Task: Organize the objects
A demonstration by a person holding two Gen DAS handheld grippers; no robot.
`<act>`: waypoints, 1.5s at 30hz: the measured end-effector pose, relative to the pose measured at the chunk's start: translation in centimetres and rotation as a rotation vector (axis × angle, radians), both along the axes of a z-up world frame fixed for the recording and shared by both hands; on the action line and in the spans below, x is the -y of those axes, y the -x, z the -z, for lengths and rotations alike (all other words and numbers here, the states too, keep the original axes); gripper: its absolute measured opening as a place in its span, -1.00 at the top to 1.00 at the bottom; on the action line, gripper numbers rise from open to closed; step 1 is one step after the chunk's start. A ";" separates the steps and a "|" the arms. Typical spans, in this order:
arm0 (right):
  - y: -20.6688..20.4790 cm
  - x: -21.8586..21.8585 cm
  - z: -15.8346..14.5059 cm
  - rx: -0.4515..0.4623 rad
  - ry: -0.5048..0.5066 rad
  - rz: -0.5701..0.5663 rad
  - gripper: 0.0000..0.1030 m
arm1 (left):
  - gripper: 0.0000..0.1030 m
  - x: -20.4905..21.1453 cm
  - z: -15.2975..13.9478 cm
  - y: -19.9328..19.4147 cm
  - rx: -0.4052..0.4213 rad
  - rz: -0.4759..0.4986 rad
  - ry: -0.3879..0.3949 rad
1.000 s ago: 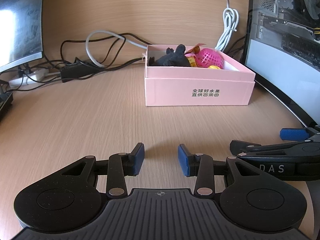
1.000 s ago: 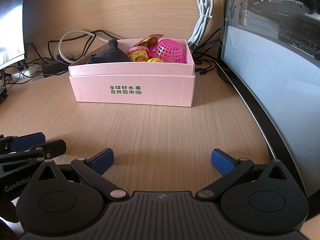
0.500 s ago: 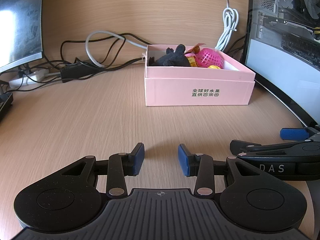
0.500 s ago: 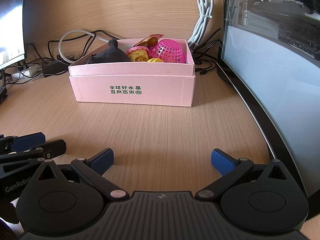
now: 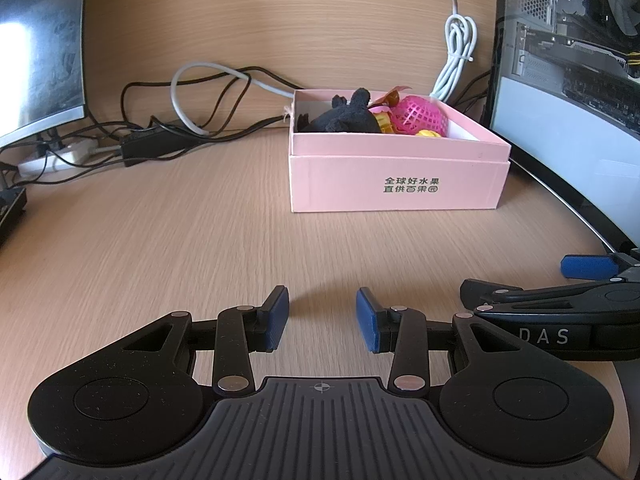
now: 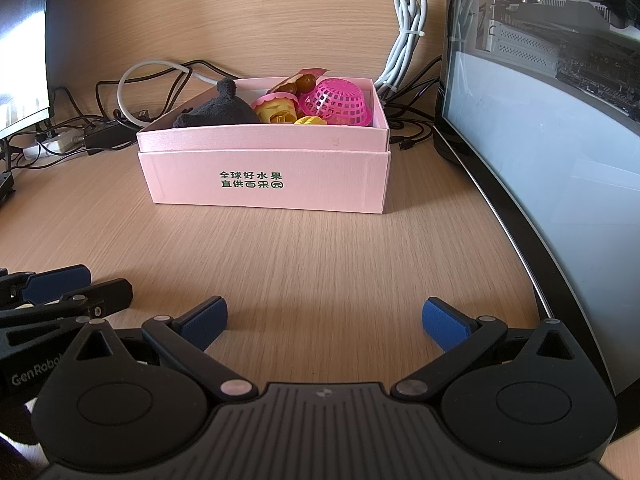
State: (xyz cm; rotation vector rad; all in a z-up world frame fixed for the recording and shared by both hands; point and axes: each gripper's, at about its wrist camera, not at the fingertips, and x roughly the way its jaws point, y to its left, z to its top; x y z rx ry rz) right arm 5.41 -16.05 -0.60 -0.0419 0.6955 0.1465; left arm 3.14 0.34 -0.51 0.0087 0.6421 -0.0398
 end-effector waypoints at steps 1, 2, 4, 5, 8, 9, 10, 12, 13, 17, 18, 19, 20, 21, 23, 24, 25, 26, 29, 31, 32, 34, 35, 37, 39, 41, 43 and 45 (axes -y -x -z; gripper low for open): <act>0.0 0.0 0.0 0.000 0.000 0.000 -1.00 | 0.18 0.0 0.0 0.0 0.000 0.000 0.000; 0.0 0.0 0.0 0.000 0.000 0.000 -1.00 | 0.18 0.0 0.0 0.0 0.000 0.000 0.000; 0.0 0.0 0.0 0.000 0.000 0.000 -1.00 | 0.19 0.0 0.0 0.0 0.000 0.000 0.000; 0.0 0.0 0.0 0.000 0.000 0.000 -1.00 | 0.19 0.0 0.0 0.0 0.000 0.000 0.000; 0.0 0.0 0.0 0.000 0.000 0.000 -1.00 | 0.19 0.0 0.0 0.0 0.000 0.001 0.001; 0.0 0.0 0.0 0.000 0.000 0.000 -1.00 | 0.19 0.0 0.0 0.0 0.000 0.001 0.002; 0.0 0.0 0.0 0.000 0.000 0.000 -1.00 | 0.19 0.0 0.0 0.0 0.000 0.002 0.003; 0.0 0.0 0.0 0.000 0.000 0.000 -1.00 | 0.19 -0.1 0.0 0.0 0.000 0.002 0.004; 0.0 0.0 0.0 0.000 0.000 0.000 -1.00 | 0.19 -0.1 0.0 0.0 0.000 0.003 0.004; 0.0 0.0 0.0 0.000 0.000 0.000 -1.00 | 0.19 -0.1 0.0 0.0 0.000 0.003 0.000; 0.0 0.0 0.0 0.000 0.000 0.000 -1.00 | 0.19 -0.1 0.0 0.0 0.000 0.003 -0.001; 0.0 0.0 0.0 0.000 0.000 0.000 -1.00 | 0.19 -0.1 0.0 0.0 0.000 0.003 -0.001; 0.0 0.0 0.0 0.000 0.000 0.000 -1.00 | 0.19 -0.1 0.0 0.0 0.000 0.003 -0.001; 0.0 0.0 0.0 0.000 0.000 0.000 -1.00 | 0.19 -0.1 0.0 0.0 0.000 0.003 -0.003; 0.0 0.0 0.0 0.000 0.000 0.000 -1.00 | 0.19 -0.1 0.0 0.0 0.000 0.004 -0.006; 0.0 0.0 0.0 0.000 0.000 0.000 -1.00 | 0.19 -0.1 0.0 0.0 0.000 0.005 -0.007; 0.0 0.0 0.0 0.000 0.000 0.000 -1.00 | 0.19 -0.1 0.0 0.0 0.000 0.004 -0.005; 0.0 0.0 0.0 0.000 0.000 0.000 -1.00 | 0.19 -0.1 0.0 0.0 0.000 0.004 -0.005; 0.0 0.0 0.0 0.000 0.000 0.000 -1.00 | 0.19 -0.1 0.0 0.0 0.000 0.005 -0.001; 0.0 0.0 0.0 0.000 0.000 0.000 -1.00 | 0.19 -0.1 0.0 0.0 0.000 0.005 0.001; 0.0 0.0 0.0 0.000 0.000 0.000 -1.00 | 0.19 -0.1 0.0 0.0 0.000 0.006 0.002; 0.0 0.0 0.0 0.000 0.000 0.000 -1.00 | 0.18 -0.1 0.0 0.0 -0.001 0.006 0.003; 0.0 0.0 0.0 0.000 0.000 -0.001 -1.00 | 0.18 -0.1 0.0 0.0 -0.001 0.007 0.003; 0.0 0.0 0.0 0.000 0.000 -0.001 -1.00 | 0.17 -0.2 0.0 0.0 -0.001 0.007 0.006; 0.0 0.0 0.0 0.000 0.000 -0.001 -1.00 | 0.17 -0.2 0.0 0.0 -0.001 0.008 0.006; 0.0 0.0 0.0 0.000 0.000 -0.001 -1.00 | 0.17 -0.2 0.0 0.0 -0.001 0.008 0.007; 0.0 0.0 0.0 0.000 0.000 -0.001 -1.00 | 0.17 -0.2 0.0 0.0 -0.001 0.008 0.007; 0.0 0.0 0.0 0.000 0.000 -0.001 -1.00 | 0.17 -0.3 0.0 0.0 0.000 0.009 0.010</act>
